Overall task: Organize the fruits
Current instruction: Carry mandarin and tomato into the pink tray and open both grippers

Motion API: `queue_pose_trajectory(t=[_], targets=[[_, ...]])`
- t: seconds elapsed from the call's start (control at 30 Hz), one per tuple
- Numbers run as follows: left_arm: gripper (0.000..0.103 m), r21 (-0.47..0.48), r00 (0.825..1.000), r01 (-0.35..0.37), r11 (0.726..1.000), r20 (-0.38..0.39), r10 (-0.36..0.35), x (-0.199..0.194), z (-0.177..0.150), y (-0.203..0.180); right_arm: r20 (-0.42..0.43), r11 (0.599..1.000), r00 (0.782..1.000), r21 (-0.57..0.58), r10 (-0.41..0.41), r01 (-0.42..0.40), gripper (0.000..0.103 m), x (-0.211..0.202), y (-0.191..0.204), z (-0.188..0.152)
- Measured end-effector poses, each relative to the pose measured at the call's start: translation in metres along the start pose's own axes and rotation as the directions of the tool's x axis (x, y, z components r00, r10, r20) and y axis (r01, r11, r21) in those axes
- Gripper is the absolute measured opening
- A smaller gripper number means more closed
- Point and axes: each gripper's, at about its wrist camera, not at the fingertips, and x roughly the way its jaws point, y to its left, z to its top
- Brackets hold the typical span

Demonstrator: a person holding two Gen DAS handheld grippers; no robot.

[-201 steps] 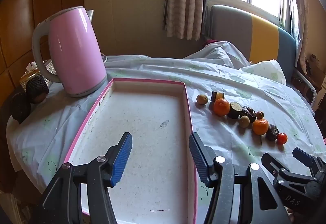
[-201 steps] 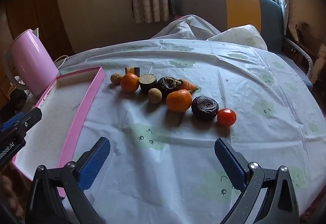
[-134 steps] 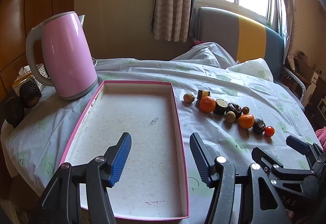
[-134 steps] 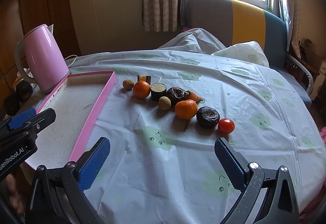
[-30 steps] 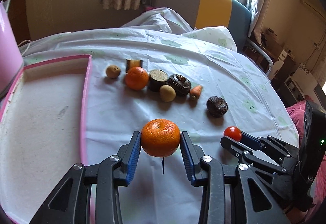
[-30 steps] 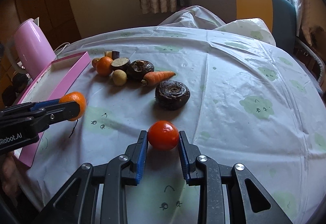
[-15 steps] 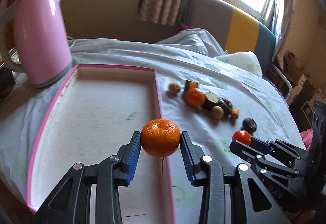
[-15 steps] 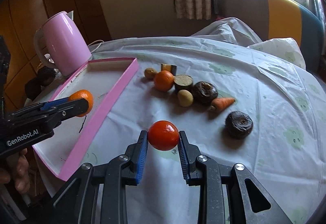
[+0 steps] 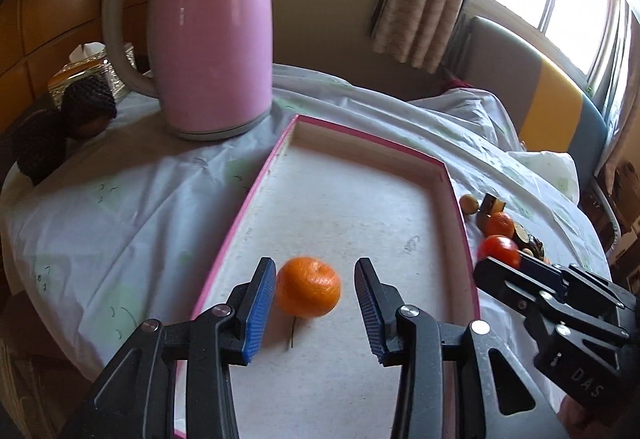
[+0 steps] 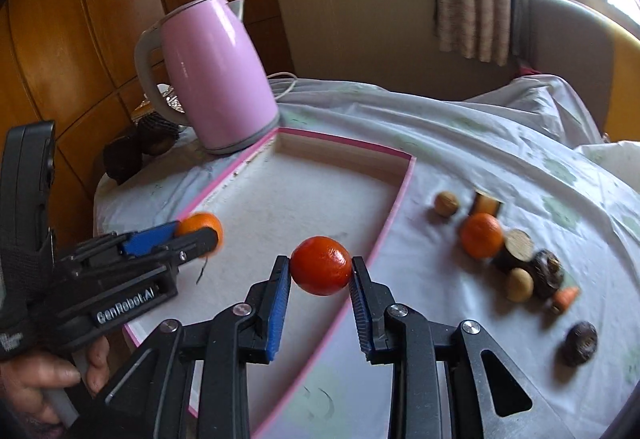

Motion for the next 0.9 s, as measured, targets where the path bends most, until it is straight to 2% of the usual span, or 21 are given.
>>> queue_pose_trajectory(t=[0.1,0.23,0.33,0.4,0.63,0.9], targets=[[0.047,0.006,1.0,-0.018,1.0,0.009,0.018,-0.004,0.0,0.002,-0.002,1.0,1.0,-0.001,0.001,-0.001,0.034,0.01,0.008,0.003],[0.047,0.003,1.0,0.005,1.0,0.018,-0.005,-0.012,0.001,-0.002,-0.001,1.0,1.0,0.017,0.0,0.0,0.04,0.01,0.01,-0.001],[0.047,0.017,0.999,0.014,1.0,0.031,-0.014,-0.017,0.001,-0.009,0.007,0.999,1.0,0.049,-0.012,0.012,0.051,0.002,0.003,-0.008],[0.046,0.026,0.999,0.024,0.999,0.035,-0.025,-0.019,0.001,-0.015,0.023,0.997,0.999,0.071,-0.031,0.03,0.063,-0.006,-0.003,-0.012],[0.046,0.078,0.998,0.042,0.996,0.04,-0.045,-0.023,-0.003,-0.032,0.053,0.988,0.996,0.137,-0.073,0.065,0.07,-0.027,-0.026,-0.026],[0.046,0.108,0.997,0.072,0.992,0.029,-0.076,-0.024,-0.007,-0.045,0.06,0.982,0.991,0.153,-0.123,0.113,0.071,-0.04,-0.04,-0.038]])
